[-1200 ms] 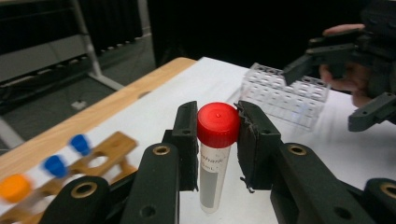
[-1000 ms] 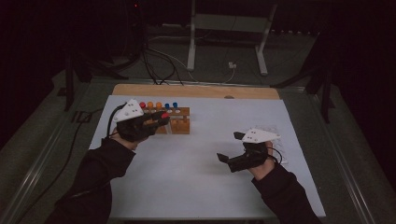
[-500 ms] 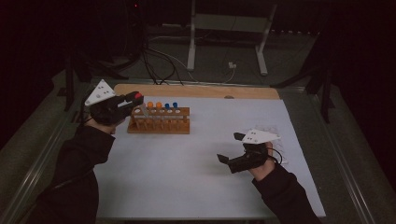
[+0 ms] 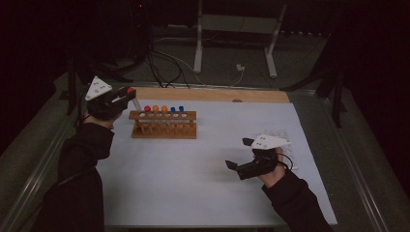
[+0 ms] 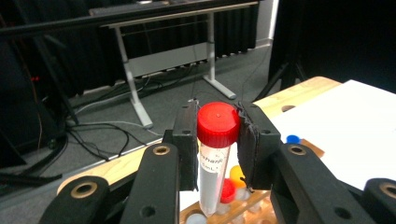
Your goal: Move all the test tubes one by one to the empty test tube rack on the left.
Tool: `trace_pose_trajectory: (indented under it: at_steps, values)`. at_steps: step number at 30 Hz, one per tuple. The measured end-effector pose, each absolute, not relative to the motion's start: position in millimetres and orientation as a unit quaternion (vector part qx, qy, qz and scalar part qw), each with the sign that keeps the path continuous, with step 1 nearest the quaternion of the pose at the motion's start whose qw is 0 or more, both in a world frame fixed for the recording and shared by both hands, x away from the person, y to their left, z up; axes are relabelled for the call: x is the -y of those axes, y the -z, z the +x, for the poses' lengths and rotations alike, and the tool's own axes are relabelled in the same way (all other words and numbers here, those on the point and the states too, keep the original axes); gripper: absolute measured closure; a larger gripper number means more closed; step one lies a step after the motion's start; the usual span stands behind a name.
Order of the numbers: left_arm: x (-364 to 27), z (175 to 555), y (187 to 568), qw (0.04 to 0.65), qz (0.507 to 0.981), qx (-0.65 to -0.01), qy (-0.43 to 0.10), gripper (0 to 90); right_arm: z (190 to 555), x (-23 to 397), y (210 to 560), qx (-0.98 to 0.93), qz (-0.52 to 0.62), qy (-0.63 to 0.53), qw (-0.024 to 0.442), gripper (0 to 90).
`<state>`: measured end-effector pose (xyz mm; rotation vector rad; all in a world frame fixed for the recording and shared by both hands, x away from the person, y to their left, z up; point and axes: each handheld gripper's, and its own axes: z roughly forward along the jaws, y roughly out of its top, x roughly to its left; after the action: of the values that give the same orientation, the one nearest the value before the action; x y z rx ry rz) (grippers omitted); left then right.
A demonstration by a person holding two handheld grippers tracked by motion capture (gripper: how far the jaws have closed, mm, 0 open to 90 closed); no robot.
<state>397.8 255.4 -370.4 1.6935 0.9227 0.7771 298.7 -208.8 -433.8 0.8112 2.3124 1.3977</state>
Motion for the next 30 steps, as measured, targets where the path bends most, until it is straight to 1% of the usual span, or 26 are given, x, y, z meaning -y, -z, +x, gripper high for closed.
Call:
trace_pose_trajectory:
  at_steps: [4,9,30]
  values:
    - [-259.6,405.7,382.5,0.501,0.697,-0.399,-0.323,71.8,298.5,208.8,433.6,-0.810,0.284,-0.487,0.161,0.0]
    - [-261.8,410.5,396.1,0.513,0.686,-0.410,-0.313,71.8,298.3,209.3,433.2,-0.809,0.286,-0.489,0.160,0.0]
    - [-248.8,423.5,442.1,0.465,0.720,-0.426,-0.289,71.7,298.7,210.6,434.7,-0.810,0.286,-0.488,0.154,0.0]
